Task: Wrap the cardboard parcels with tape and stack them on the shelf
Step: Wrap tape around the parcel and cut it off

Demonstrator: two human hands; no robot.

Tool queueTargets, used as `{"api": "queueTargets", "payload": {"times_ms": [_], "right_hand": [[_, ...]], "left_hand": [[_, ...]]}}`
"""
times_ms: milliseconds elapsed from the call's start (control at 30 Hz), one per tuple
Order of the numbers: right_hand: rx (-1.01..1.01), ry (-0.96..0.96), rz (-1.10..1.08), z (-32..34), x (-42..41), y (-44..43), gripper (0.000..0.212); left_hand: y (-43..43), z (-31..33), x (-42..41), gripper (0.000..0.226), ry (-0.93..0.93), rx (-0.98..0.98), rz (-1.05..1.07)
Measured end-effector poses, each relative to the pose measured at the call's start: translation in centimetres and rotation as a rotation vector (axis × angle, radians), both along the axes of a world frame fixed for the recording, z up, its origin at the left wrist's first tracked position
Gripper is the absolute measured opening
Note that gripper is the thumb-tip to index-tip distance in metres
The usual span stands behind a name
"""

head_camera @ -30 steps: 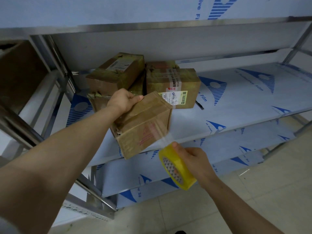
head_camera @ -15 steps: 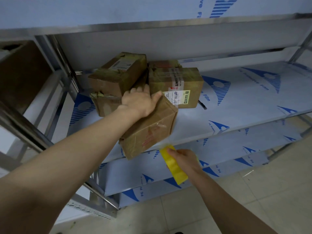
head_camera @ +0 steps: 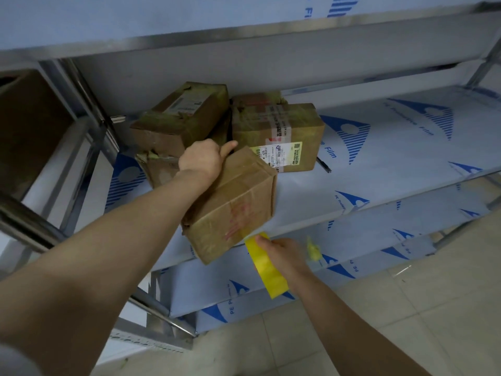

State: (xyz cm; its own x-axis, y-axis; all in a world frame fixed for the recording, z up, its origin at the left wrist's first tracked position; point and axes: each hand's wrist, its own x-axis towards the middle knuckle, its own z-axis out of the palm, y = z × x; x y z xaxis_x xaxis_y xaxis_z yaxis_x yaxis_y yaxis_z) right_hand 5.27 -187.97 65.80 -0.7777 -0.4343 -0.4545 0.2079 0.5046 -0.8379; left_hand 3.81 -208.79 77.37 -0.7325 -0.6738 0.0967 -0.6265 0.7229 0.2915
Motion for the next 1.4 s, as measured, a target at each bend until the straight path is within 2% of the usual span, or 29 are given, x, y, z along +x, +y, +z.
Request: {"api": "queueTargets", "payload": {"times_ms": [67, 133, 167, 233, 300, 367, 467, 600, 667, 733, 800, 867, 967, 1067, 1167, 1233, 1333, 1400], "right_hand": [[-0.004, 0.005, -0.007, -0.1, 0.2, 0.0, 0.061], [-0.013, 0.001, -0.022, -0.2, 0.3, -0.2, 0.06], [-0.013, -0.004, -0.029, -0.2, 0.4, -0.2, 0.06], [-0.012, -0.018, -0.033, 0.0, 0.5, -0.3, 0.057], [-0.022, -0.05, -0.027, 0.7, 0.8, -0.4, 0.053], [-0.03, -0.085, -0.03, 1.1, 1.0, -0.4, 0.056], [-0.047, -0.069, -0.03, 1.3, 1.0, -0.2, 0.044], [-0.058, -0.066, -0.039, 1.3, 0.8, -0.4, 0.045], [-0.025, -0.039, -0.022, 1.4, 0.7, -0.2, 0.051], [-0.007, -0.012, -0.029, 1.4, 0.7, -0.1, 0.055], [-0.006, 0.0, -0.012, 1.6, 0.7, 0.0, 0.052], [-0.033, -0.024, 0.043, 2.1, 0.7, 0.6, 0.04], [-0.124, -0.196, 0.111, 3.7, 0.7, 2.5, 0.015], [-0.208, -0.248, 0.225, 5.5, 0.5, 4.8, 0.004], [-0.309, -0.238, 0.32, 7.4, 0.9, 6.3, 0.036], [-0.355, -0.222, 0.312, 8.7, 1.0, 6.9, 0.036], [-0.431, -0.227, 0.295, 10.5, 1.1, 7.2, 0.025], [-0.427, -0.204, 0.283, 11.2, 0.9, 7.0, 0.023]], "left_hand": [[0.9, 0.9, 0.2, 0.069, -0.077, -0.055, 0.044], [2.0, 0.9, 0.2, 0.082, -0.132, -0.186, -0.042], [2.8, 0.7, 0.4, 0.091, -0.16, -0.191, -0.096], [3.9, -0.1, 0.8, 0.104, -0.25, -0.1, -0.15], [4.2, -0.9, 1.0, 0.107, -0.297, -0.036, -0.149], [3.8, -1.3, 0.9, 0.104, -0.277, -0.02, -0.136], [3.6, -1.2, 1.1, 0.106, -0.248, 0.061, -0.135], [3.3, 0.5, 2.0, 0.132, -0.291, 0.107, -0.229], [2.9, 1.8, 2.6, 0.15, -0.41, 0.144, -0.272], [2.7, 2.3, 3.4, 0.159, -0.572, 0.097, -0.292], [2.9, 2.0, 4.2, 0.152, -0.613, 0.116, -0.29], [2.8, 1.7, 4.8, 0.136, -0.517, 0.207, -0.282], [1.5, 2.4, 5.2, 0.125, -0.397, 0.432, -0.277], [0.2, 2.8, 5.7, 0.113, -0.313, 0.67, -0.303], [-0.8, 2.9, 6.0, 0.087, -0.262, 0.871, -0.342], [-1.3, 2.7, 6.2, 0.072, -0.259, 0.987, -0.38], [-1.7, 2.1, 6.3, 0.056, -0.265, 1.121, -0.405], [-1.7, 2.1, 6.3, 0.051, -0.274, 1.125, -0.382]]}}
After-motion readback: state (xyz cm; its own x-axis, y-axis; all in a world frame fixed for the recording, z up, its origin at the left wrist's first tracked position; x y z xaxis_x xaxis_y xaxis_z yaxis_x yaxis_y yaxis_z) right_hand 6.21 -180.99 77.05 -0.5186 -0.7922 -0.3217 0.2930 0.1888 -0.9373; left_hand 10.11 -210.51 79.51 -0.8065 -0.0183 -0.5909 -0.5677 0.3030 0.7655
